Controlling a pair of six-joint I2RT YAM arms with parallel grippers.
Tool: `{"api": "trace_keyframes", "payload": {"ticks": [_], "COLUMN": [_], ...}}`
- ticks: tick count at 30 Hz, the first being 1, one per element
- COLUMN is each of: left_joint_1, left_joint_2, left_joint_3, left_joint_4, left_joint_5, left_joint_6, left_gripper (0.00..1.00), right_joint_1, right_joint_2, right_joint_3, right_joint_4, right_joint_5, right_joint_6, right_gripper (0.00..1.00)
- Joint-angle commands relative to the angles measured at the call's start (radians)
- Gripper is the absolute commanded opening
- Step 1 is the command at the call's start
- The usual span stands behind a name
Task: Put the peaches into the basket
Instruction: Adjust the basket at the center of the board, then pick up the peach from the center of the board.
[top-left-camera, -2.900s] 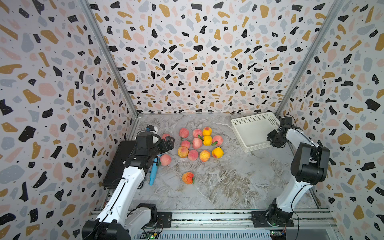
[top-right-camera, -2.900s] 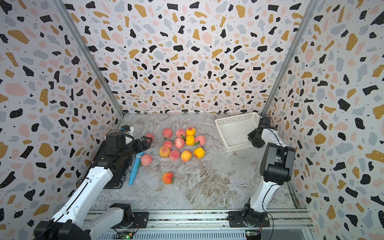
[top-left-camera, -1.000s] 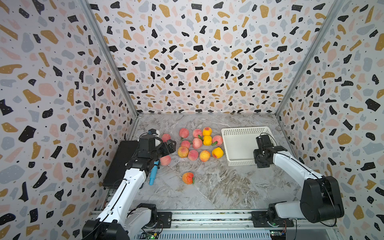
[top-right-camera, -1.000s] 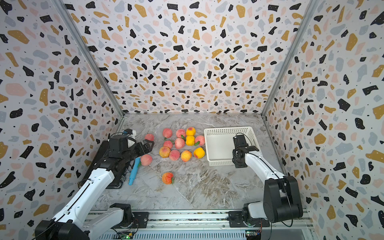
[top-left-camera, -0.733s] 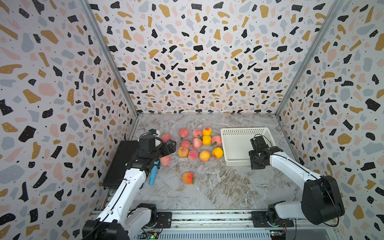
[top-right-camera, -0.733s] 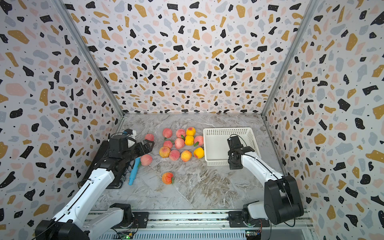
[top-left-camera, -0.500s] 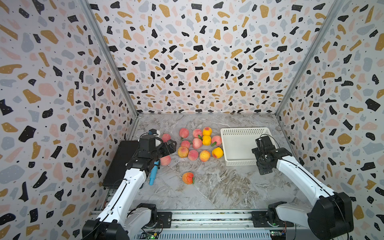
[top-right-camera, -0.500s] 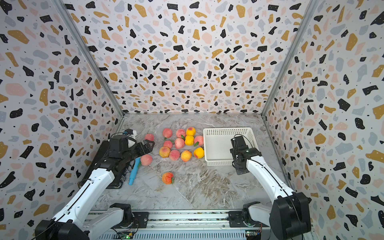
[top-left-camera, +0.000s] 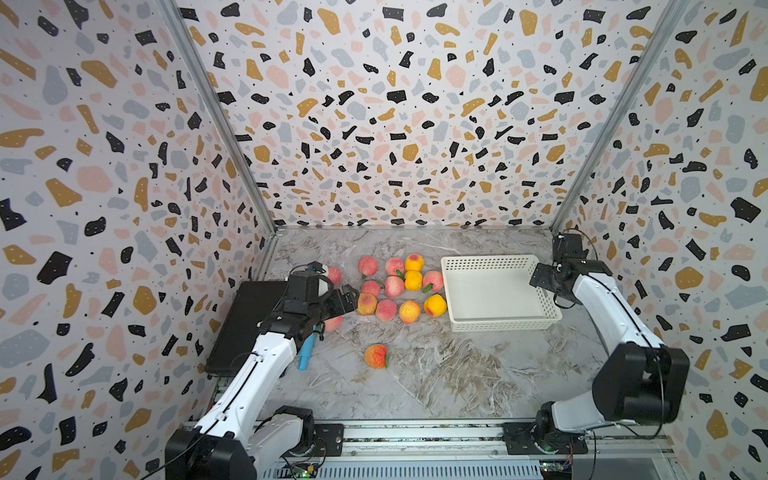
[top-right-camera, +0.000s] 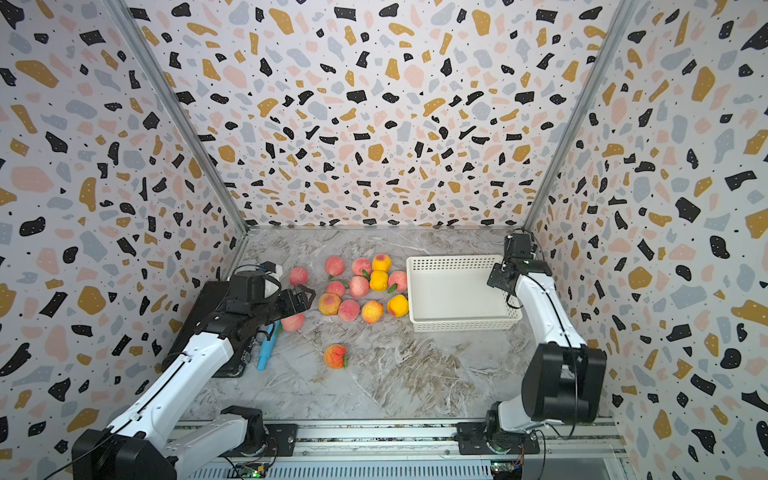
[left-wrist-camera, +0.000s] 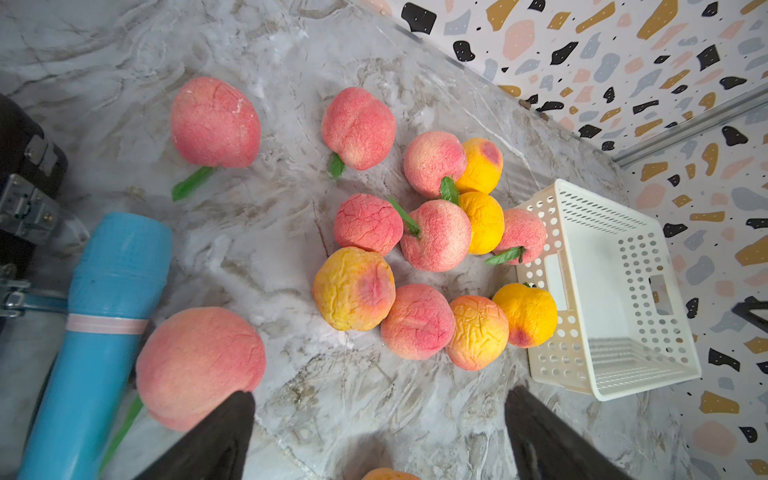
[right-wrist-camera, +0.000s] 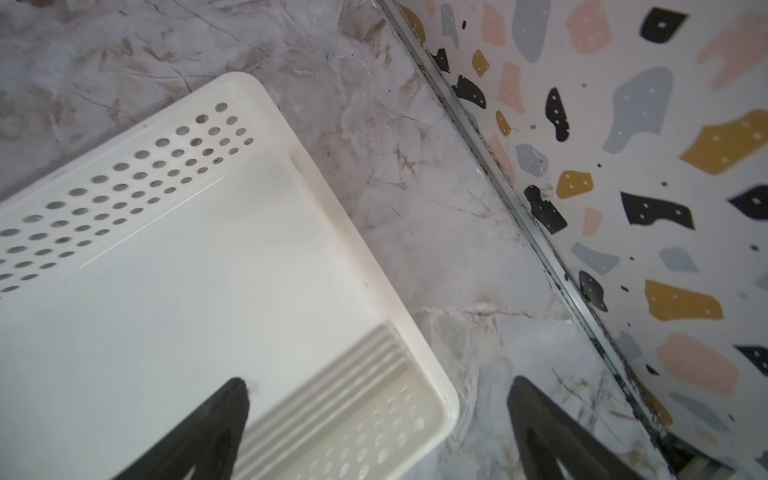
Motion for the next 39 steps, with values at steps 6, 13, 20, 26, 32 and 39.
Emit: {"api": "trace_keyframes", "payload": {"ticks": [6, 13, 20, 26, 32, 39], "left_joint_1": [-0.006, -0.006, -0.006, -0.007, -0.007, -0.007], "left_joint_2": [-0.021, 0.057, 0.152, 0.16, 0.155, 0.154], "left_joint_3": [0.05, 0.134, 0.26, 0.236, 0.218, 0.211], "left_joint_4": [-0.102, -0.157, -0.293, -0.231, -0.229, -0.242], "left_joint_5": [0.031, 0.189, 0.374, 0.39, 0.363, 0.344], "left_joint_6": [0.074, 0.15, 0.341, 0.314, 0.324, 0.332], "left_gripper": [0.95, 0.95, 0.96, 0.96, 0.96, 0.96], "right_joint_1": [-0.033, 0.1, 0.284, 0.391, 0.473, 0.543], "right_joint_2": [0.084, 0.027, 0.09, 0.195, 0.36, 0.57], "right_joint_3": [0.11, 0.13, 0.19, 0.316, 0.492, 0.721], "right_joint_4": [0.031, 0.044, 0.06, -0.015, -0.105, -0.215], "right_joint_5": [-0.207, -0.464, -0.571, -0.654, -0.544, -0.461], "right_joint_6": [-0.18, -0.297, -0.49, -0.853, -1.049, -1.061], "right_gripper": [0.96, 0.93, 0.87, 0.8, 0.82, 0.86]}}
